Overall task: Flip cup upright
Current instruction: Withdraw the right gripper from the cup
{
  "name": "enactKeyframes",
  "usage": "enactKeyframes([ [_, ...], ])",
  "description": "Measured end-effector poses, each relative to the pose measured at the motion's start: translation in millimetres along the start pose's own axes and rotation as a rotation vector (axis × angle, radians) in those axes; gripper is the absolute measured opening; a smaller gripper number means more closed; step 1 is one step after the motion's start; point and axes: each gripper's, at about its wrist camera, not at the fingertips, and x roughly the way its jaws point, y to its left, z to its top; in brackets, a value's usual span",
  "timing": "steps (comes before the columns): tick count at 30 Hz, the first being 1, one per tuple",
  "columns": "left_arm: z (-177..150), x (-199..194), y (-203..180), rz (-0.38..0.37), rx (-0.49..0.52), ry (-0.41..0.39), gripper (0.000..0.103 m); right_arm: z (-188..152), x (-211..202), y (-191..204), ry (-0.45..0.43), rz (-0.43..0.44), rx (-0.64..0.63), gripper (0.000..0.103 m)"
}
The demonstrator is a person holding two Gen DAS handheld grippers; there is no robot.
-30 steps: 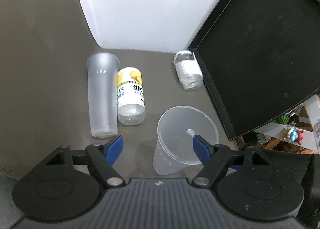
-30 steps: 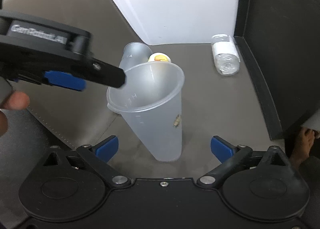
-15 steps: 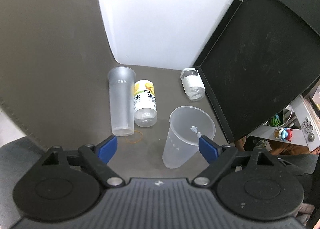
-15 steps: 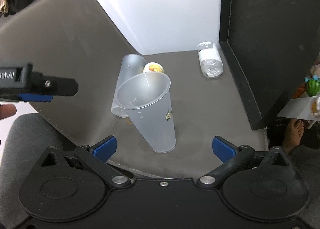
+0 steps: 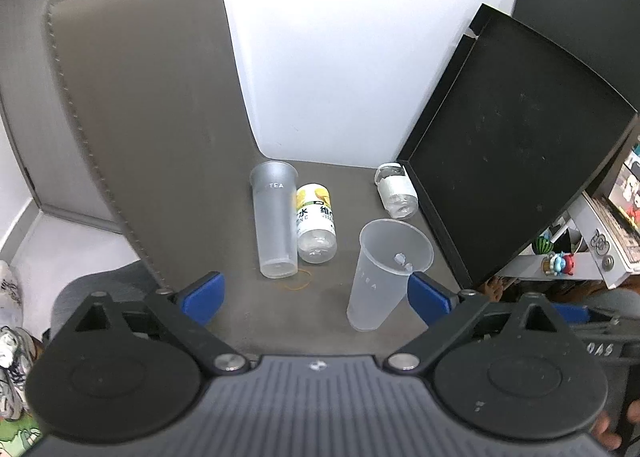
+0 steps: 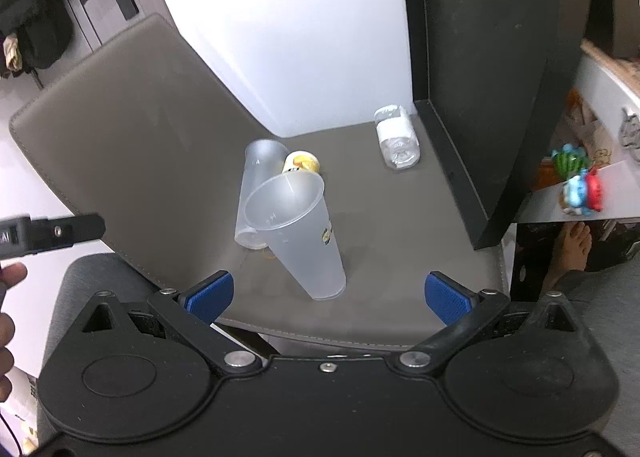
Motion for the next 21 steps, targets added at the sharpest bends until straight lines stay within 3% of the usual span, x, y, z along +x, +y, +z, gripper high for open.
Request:
enactKeyframes([
  [21,-20,-28,-9,-0.031,0.057,-0.026,0.098,-8,-36,10,-0.046,-0.009,-0.056,0.103],
])
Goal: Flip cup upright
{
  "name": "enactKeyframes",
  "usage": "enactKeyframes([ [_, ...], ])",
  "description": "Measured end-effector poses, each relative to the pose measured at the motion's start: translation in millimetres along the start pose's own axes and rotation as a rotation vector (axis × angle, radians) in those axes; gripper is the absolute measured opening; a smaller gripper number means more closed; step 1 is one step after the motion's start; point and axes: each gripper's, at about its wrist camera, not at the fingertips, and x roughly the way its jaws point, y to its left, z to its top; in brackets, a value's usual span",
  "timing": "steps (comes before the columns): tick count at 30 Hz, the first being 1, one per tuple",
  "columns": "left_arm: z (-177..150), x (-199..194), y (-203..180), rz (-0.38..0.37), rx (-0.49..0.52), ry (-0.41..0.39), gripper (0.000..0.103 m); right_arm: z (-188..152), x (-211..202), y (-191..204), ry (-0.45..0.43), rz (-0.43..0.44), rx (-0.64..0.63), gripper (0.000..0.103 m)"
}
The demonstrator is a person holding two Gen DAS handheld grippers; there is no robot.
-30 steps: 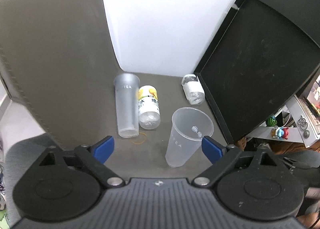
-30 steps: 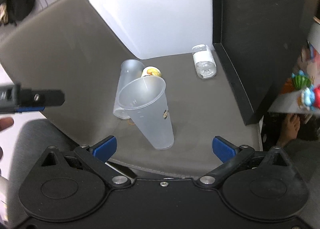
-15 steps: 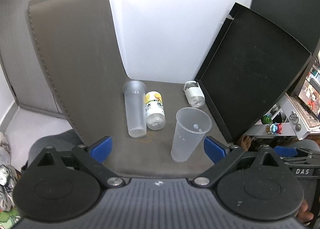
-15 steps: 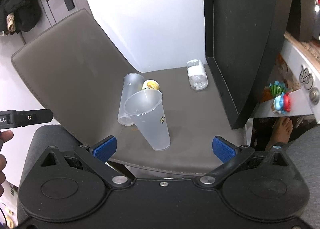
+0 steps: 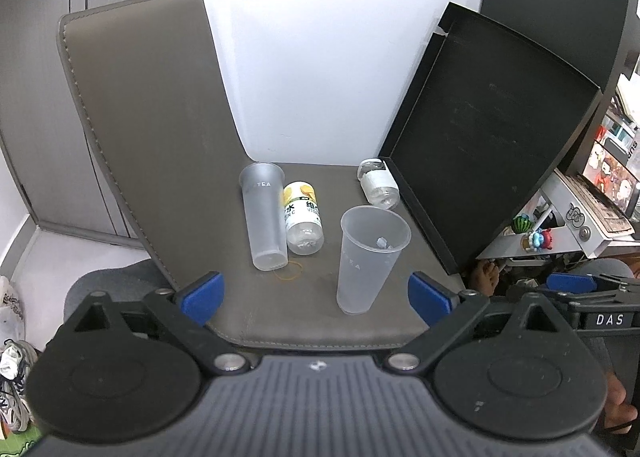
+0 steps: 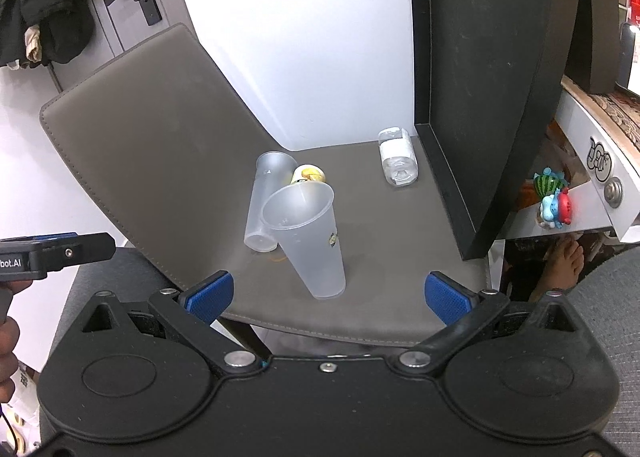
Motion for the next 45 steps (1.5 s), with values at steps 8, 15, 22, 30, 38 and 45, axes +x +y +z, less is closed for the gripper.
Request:
enactKeyframes([
  [8,-2.5,-2.8,-3.3,-0.005,0.013,-0.005,0.098,-0.6,-2.9,0.8,-0.005,-0.006,0.0,0.103],
  [15,-3.1,-2.3,-3.1,-0.006,0.002,-0.001,0.098,-1.9,-3.5,2.1,-0.006,-0.009,-0.004,0.103],
  [22,-4.0,-3.5,-3.3,-0.007,-0.001,0.001,0.098,-1.1,-4.7,1.3,-0.004,-0.005,0.0,0.103],
  [30,-2.9,-4.7,-1.9,-0.008,-0.004,0.001,0.098,-1.5,-5.6,3.3,-0.005,-0.007,-0.004,0.103],
  [38,-2.3,-4.0,-3.4,-0.012,-0.004,0.002,0.098,-2.0,-5.8,3.8,-0.005,-0.014,-0.006,0.103],
  [45,-3.6,-3.6,-3.7,-0.006,0.001,0.003,0.098,-1.7,-6.2,4.9,-0.011,-0.022,-0.009,0.103],
])
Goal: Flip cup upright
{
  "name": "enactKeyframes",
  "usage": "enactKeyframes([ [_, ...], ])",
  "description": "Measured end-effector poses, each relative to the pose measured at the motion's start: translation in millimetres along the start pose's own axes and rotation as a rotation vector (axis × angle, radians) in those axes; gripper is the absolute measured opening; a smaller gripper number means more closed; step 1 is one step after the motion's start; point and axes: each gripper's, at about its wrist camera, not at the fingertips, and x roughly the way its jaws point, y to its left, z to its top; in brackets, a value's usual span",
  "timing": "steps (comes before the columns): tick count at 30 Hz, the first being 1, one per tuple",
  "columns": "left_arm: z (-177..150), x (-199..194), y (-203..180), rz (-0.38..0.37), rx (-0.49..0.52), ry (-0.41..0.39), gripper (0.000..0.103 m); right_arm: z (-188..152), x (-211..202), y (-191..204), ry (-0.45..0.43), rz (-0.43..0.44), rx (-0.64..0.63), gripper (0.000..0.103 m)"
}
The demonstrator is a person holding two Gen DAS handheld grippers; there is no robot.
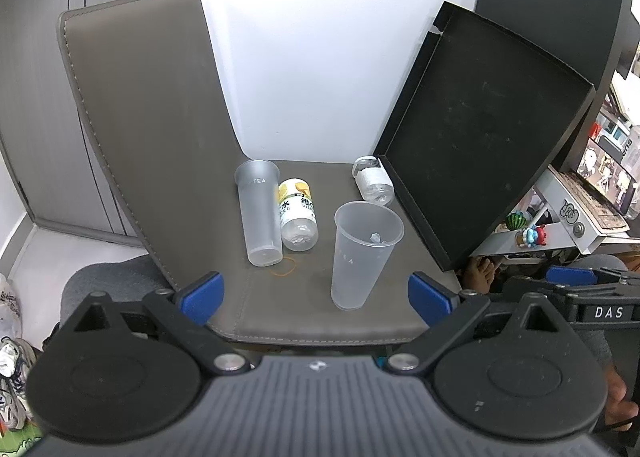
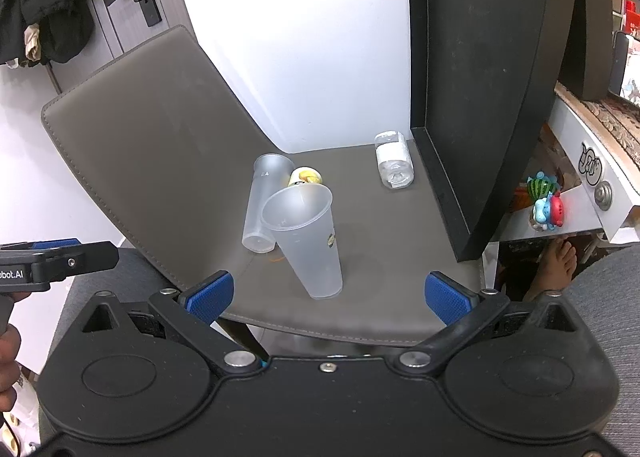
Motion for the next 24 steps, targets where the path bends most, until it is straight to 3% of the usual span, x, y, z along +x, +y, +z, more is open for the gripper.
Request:
enactKeyframes([
  [24,-1.9,1.5,-4.0,-0.022,0.016,0.002,0.098,-0.2,-1.7,0.3,0.0,-0.019,-0.006,0.103],
])
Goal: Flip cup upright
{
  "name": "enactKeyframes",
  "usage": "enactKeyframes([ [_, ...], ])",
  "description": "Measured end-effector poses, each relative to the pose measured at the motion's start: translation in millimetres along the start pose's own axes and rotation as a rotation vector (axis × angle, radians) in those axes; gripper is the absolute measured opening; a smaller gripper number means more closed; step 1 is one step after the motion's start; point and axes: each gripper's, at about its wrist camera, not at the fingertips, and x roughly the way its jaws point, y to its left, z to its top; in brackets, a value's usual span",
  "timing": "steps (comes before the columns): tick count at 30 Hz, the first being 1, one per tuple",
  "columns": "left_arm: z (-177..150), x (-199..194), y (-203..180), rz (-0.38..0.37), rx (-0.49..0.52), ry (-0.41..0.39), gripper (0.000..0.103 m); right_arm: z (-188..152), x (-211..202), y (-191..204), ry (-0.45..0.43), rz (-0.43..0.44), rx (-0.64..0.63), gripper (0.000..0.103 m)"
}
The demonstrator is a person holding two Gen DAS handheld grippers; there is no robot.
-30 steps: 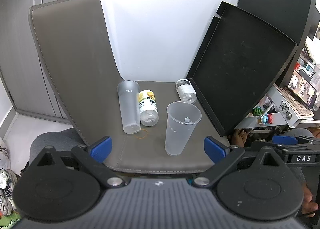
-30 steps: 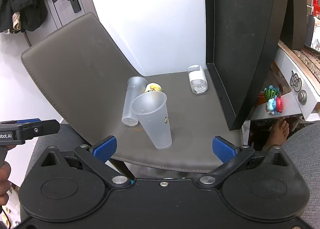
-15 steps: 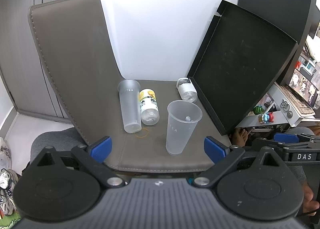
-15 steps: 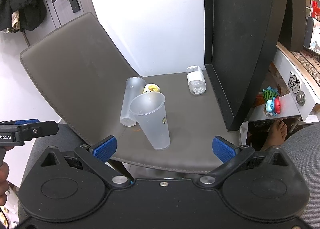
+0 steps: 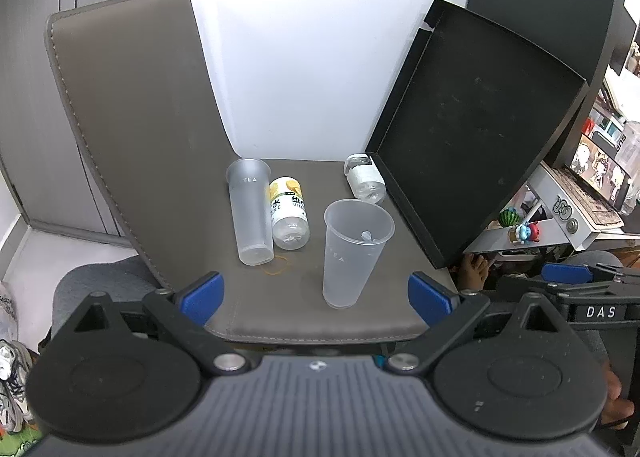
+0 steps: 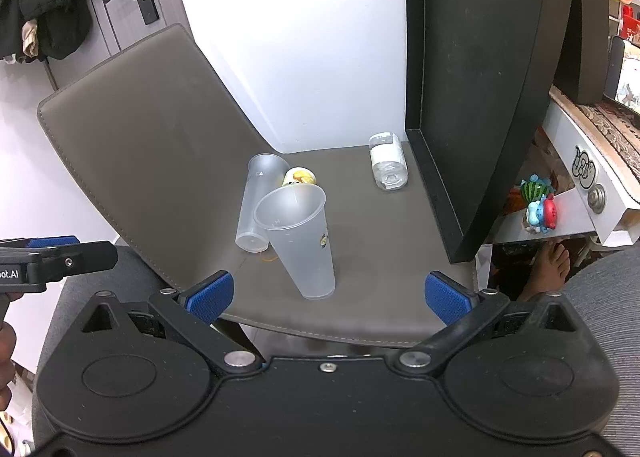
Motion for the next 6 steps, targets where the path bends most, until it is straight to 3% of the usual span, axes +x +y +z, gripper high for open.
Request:
enactKeyframes([
  [6,0.0,-1.1,-1.0,0.002,0.0,-0.005,0.098,-0.2,0.4,1.0,0.0,-0.002,-0.001,0.103],
])
